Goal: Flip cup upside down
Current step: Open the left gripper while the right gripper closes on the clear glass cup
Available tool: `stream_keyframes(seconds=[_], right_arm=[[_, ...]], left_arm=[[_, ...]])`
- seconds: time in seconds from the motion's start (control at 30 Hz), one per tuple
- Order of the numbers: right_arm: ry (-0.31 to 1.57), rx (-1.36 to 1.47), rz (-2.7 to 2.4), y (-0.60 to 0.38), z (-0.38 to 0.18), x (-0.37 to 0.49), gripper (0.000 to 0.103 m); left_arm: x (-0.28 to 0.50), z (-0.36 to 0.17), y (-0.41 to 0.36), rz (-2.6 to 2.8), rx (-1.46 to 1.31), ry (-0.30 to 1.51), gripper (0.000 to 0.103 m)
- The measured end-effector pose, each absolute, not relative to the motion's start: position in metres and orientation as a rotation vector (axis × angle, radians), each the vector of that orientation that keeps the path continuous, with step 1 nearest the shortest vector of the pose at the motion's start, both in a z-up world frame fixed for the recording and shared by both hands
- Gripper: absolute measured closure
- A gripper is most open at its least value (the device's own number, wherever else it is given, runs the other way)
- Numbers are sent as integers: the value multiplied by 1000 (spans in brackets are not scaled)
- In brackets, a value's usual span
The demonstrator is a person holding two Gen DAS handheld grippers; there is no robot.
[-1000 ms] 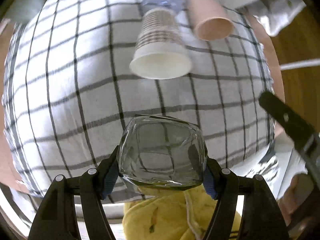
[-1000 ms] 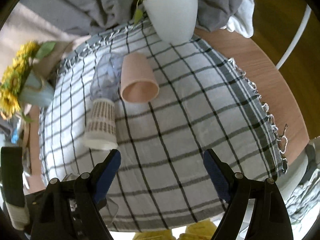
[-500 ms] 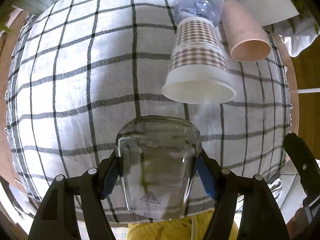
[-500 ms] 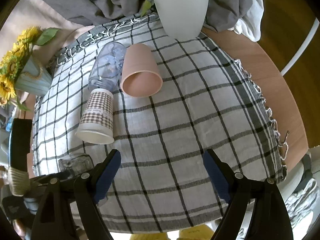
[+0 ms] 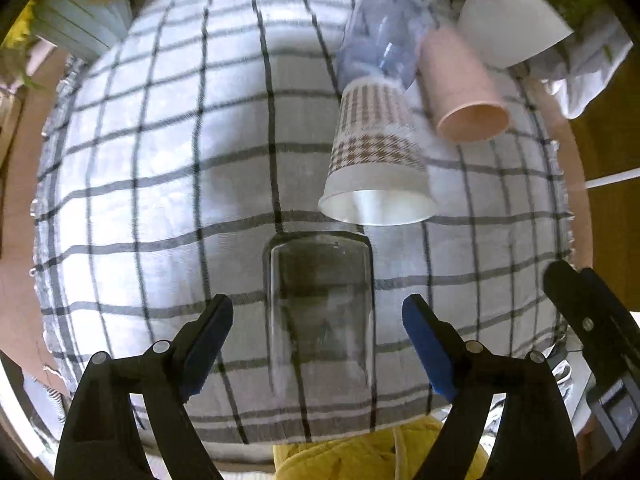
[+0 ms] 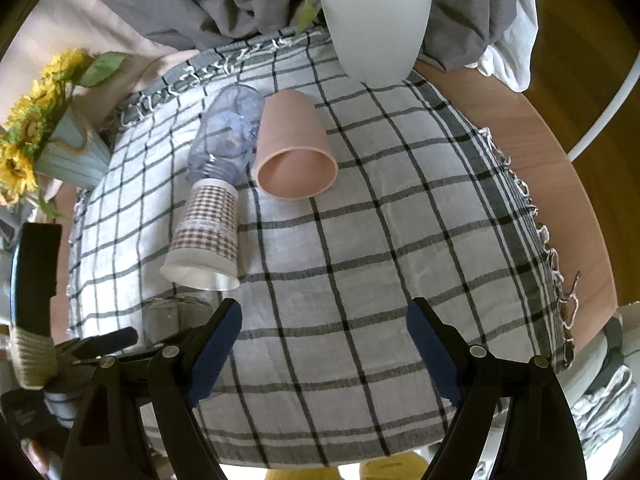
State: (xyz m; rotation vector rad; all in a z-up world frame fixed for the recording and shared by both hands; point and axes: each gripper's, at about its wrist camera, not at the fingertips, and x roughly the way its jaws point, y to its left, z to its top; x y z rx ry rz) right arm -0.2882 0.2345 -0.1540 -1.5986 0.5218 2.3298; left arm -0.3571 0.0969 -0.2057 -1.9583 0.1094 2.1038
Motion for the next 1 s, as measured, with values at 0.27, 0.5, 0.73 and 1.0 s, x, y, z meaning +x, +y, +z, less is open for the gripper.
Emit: stream_keyframes(seconds=[0.27,0.5,0.73,1.0], right_arm=[[483,-1625,2449,205,-138,-287,19],[430,-1683,2531,165,-137,-295,19],[426,-1820,2514,135,-159,-320,19],[405,-2007,2346,116,-203,-359,20]], left_arm=[[-327,-166,29,2360,-1868,5,8],[-309,-165,-25,2449,-1871,-123,8],[-316,-175,-58,2541,-1894,23,8],[-331,-195,-75,2501,-1920,37,8]])
